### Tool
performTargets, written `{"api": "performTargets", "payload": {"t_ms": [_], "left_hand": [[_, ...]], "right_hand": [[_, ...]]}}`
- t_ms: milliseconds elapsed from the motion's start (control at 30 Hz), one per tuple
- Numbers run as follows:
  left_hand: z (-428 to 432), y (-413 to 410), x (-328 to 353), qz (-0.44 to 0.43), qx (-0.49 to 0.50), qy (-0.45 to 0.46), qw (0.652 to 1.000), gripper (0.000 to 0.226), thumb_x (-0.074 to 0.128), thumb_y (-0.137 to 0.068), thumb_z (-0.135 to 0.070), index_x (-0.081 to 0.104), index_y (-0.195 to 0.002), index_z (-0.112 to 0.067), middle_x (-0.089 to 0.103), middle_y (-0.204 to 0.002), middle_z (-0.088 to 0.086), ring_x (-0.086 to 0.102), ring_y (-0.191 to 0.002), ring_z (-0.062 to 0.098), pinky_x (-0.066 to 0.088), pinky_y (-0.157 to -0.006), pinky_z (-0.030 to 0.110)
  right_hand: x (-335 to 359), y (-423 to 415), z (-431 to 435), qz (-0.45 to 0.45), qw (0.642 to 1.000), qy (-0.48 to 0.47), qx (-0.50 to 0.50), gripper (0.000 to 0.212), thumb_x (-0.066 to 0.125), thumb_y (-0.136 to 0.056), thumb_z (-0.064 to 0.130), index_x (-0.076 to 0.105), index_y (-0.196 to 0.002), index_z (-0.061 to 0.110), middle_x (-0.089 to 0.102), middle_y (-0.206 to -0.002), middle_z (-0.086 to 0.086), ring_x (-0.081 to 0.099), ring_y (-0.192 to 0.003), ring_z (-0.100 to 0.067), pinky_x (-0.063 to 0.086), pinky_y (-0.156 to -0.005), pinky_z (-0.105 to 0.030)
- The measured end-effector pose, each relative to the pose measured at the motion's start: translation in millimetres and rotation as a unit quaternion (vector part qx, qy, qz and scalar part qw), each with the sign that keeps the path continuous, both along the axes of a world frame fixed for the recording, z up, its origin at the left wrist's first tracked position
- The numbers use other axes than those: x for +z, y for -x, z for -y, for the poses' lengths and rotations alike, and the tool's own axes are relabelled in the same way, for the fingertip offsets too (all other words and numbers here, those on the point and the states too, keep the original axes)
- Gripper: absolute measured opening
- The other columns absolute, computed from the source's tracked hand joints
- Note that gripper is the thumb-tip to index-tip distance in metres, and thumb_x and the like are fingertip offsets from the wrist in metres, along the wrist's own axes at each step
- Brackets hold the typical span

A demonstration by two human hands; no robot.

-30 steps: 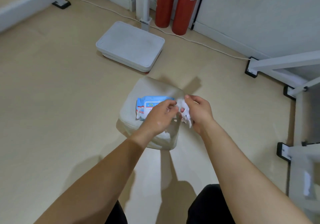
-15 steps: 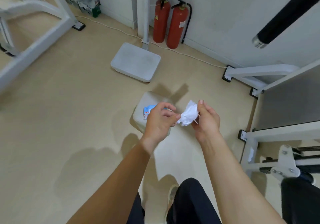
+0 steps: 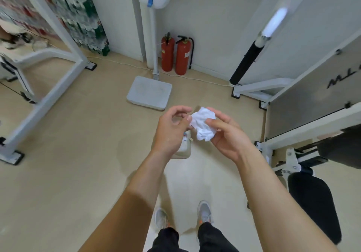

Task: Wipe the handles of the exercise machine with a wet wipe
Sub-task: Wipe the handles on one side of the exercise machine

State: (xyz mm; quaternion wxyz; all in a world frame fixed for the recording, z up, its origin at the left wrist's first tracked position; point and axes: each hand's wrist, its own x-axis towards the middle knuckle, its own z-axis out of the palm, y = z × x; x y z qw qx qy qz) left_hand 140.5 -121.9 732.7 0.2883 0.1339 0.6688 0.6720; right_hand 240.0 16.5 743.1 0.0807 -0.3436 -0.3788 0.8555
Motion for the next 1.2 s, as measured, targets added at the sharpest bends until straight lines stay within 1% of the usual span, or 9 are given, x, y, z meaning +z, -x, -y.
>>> {"api": "performTargets", "payload": {"t_ms": [100, 267, 367, 500, 700, 833, 933, 1067, 1200], "left_hand": [[5.3, -3.0, 17.0, 0.080, -0.003, -0.046, 0.996, 0.020, 0.061, -0.098, 0.001, 0.067, -0.100, -0.017, 0.064, -0.083, -0.007, 0.064, -0.069, 0.007, 0.056, -0.077, 0.030], [-1.9, -15.1, 41.1, 0.260, -0.023, -0.159, 0.952, 0.018, 0.052, -0.101, 0.005, 0.061, -0.104, -0.012, 0.059, -0.083, 0.002, 0.067, -0.073, 0.013, 0.058, -0.079, 0.033], [-13.3, -26.6, 50.2, 0.296, -0.056, -0.150, 0.942, 0.018, 0.061, -0.100, -0.007, 0.059, -0.117, -0.010, 0.070, -0.095, 0.009, 0.071, -0.087, 0.022, 0.058, -0.090, 0.043], [-32.5, -43.2, 53.0, 0.238, -0.136, -0.055, 0.960, 0.050, 0.070, -0.090, 0.005, 0.052, -0.136, -0.005, 0.074, -0.118, 0.021, 0.071, -0.101, 0.032, 0.055, -0.093, 0.046], [-58.3, -29.2, 57.5, 0.171, -0.172, 0.007, 0.970, 0.063, 0.079, -0.073, 0.006, 0.060, -0.130, -0.014, 0.072, -0.115, 0.027, 0.071, -0.090, 0.033, 0.057, -0.088, 0.043], [-81.6, -6.1, 62.0, 0.134, -0.225, 0.009, 0.965, 0.060, 0.074, -0.071, 0.004, 0.064, -0.126, -0.017, 0.073, -0.116, 0.024, 0.071, -0.096, 0.032, 0.055, -0.096, 0.048], [-106.2, 6.5, 68.4, 0.137, -0.239, -0.013, 0.961, 0.058, 0.066, -0.073, 0.008, 0.063, -0.127, -0.014, 0.075, -0.111, 0.019, 0.071, -0.094, 0.029, 0.059, -0.083, 0.037], [-138.0, 12.1, 67.5, 0.032, -0.232, 0.050, 0.971, 0.051, 0.069, -0.069, -0.001, 0.070, -0.115, -0.024, 0.077, -0.103, 0.011, 0.069, -0.089, 0.021, 0.056, -0.080, 0.035], [-165.5, 16.4, 65.7, 0.005, -0.182, 0.081, 0.980, 0.056, 0.078, -0.064, -0.009, 0.067, -0.117, -0.025, 0.074, -0.095, 0.013, 0.068, -0.077, 0.016, 0.057, -0.074, 0.033]], "right_hand": [[20.1, -12.3, 7.7, 0.003, 0.999, -0.021, 0.042, 0.044, 0.066, -0.080, -0.004, 0.064, -0.122, 0.008, 0.073, -0.106, -0.016, 0.071, -0.087, -0.027, 0.059, -0.069, -0.033], [42.0, -32.1, 8.0, 0.110, 0.976, -0.136, 0.129, 0.026, 0.072, -0.086, 0.007, 0.068, -0.112, 0.007, 0.068, -0.088, -0.009, 0.064, -0.070, -0.019, 0.050, -0.058, -0.025], [51.1, -41.1, 1.9, 0.124, 0.966, -0.181, 0.136, 0.016, 0.072, -0.088, 0.019, 0.072, -0.103, 0.014, 0.067, -0.081, -0.005, 0.061, -0.069, -0.016, 0.047, -0.061, -0.024], [53.8, -49.0, -12.6, 0.005, 0.993, -0.107, 0.057, 0.018, 0.066, -0.090, 0.012, 0.069, -0.107, 0.011, 0.067, -0.099, -0.015, 0.064, -0.084, -0.026, 0.050, -0.069, -0.032], [39.1, -59.9, -56.6, -0.090, 0.994, 0.001, -0.068, 0.030, 0.054, -0.080, 0.003, 0.058, -0.110, 0.004, 0.060, -0.113, -0.025, 0.058, -0.101, -0.037, 0.053, -0.071, -0.037], [33.3, -57.3, -88.9, -0.077, 0.993, 0.007, -0.088, 0.028, 0.049, -0.077, -0.006, 0.055, -0.095, 0.015, 0.061, -0.100, -0.014, 0.062, -0.079, -0.024, 0.053, -0.063, -0.029], [34.7, -51.5, -113.1, -0.070, 0.997, -0.001, -0.027, 0.044, 0.048, -0.064, -0.003, 0.064, -0.100, 0.016, 0.063, -0.098, -0.014, 0.059, -0.074, -0.025, 0.047, -0.055, -0.026], [44.7, -38.4, -144.0, -0.074, 0.986, -0.064, 0.133, 0.036, 0.063, -0.083, 0.019, 0.071, -0.114, 0.004, 0.069, -0.101, -0.016, 0.066, -0.084, -0.025, 0.052, -0.067, -0.029], [48.9, -19.2, -169.2, 0.008, 0.976, -0.173, 0.130, 0.036, 0.076, -0.082, 0.023, 0.071, -0.107, -0.003, 0.072, -0.094, -0.016, 0.066, -0.081, -0.024, 0.052, -0.065, -0.025]]}}
